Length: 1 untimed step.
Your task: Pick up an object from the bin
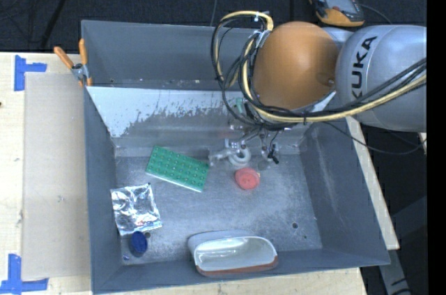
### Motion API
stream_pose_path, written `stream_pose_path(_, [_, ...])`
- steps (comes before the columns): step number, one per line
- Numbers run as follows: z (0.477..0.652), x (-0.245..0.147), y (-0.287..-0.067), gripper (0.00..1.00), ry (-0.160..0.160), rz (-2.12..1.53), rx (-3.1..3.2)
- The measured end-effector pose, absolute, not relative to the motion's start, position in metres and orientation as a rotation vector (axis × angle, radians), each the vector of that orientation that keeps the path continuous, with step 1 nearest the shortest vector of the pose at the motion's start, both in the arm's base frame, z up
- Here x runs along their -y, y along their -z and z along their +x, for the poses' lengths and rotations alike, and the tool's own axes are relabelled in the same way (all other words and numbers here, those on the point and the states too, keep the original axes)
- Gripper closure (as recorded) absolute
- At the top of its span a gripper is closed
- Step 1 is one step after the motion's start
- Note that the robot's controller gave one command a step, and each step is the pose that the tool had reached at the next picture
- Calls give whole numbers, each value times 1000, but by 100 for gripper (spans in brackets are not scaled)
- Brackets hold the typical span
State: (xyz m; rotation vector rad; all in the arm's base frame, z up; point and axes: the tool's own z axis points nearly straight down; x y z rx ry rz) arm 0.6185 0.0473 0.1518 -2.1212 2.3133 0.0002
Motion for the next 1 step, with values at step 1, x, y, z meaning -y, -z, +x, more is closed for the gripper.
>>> stream_pose_path(1, [603, -126, -150, 0, -6, -2291, -2145])
